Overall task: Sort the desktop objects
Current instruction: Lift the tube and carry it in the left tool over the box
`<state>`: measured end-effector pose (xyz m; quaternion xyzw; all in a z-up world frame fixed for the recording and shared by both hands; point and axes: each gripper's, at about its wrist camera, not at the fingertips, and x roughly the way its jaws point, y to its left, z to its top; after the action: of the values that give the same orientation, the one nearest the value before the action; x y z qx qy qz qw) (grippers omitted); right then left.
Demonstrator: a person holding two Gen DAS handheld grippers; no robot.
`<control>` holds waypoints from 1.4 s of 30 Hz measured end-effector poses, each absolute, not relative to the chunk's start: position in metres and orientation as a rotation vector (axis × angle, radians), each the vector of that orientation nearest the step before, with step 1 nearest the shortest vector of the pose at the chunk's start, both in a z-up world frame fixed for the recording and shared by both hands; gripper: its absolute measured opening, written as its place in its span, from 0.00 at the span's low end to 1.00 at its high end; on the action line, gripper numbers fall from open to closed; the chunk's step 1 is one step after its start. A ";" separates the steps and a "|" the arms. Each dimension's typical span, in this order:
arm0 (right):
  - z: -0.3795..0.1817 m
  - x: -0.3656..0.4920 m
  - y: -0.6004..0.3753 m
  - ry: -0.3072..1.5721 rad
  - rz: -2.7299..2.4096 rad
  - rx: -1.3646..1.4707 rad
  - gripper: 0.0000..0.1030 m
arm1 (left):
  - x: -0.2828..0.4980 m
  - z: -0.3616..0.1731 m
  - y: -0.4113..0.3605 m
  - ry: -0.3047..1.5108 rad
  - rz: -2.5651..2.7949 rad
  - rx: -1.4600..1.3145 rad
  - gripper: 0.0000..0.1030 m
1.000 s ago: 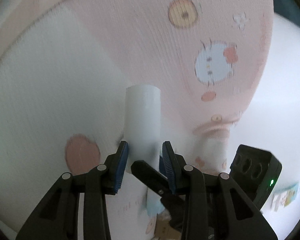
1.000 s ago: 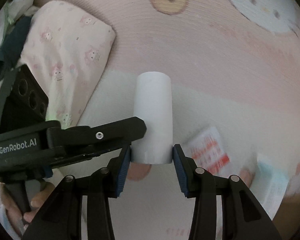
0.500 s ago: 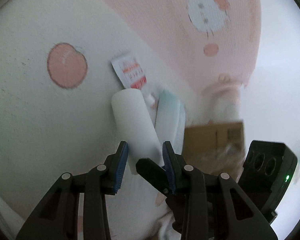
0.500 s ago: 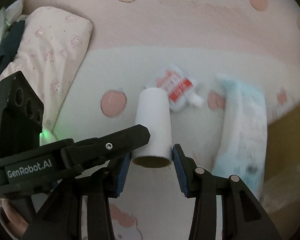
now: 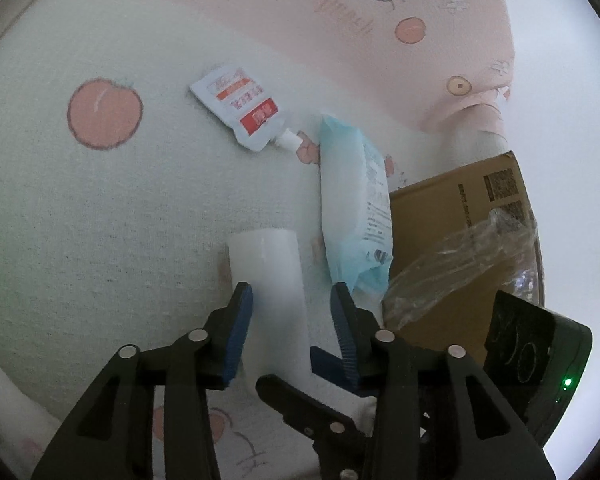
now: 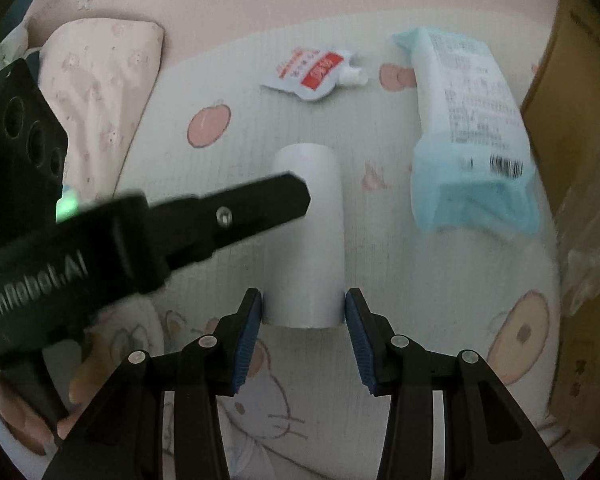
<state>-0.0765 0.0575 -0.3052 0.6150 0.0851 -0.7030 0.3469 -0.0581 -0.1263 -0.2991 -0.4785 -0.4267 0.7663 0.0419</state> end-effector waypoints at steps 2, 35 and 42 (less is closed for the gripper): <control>-0.303 -0.079 0.058 0.207 -1.833 1.596 0.41 | -0.058 -0.301 -0.129 -1.332 2.325 -1.466 0.45; -0.320 -0.080 0.049 0.074 -1.775 1.606 0.41 | -0.057 -0.314 -0.132 -1.437 2.262 -1.481 0.42; -0.283 -0.074 0.049 0.094 -1.779 1.458 0.41 | -0.041 -0.264 -0.129 -1.309 2.431 -1.352 0.42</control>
<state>-0.0737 0.0488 -0.2825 0.5785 0.0373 -0.7056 0.4076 -0.0410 -0.1286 -0.2638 -0.4395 -0.4257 0.7902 0.0336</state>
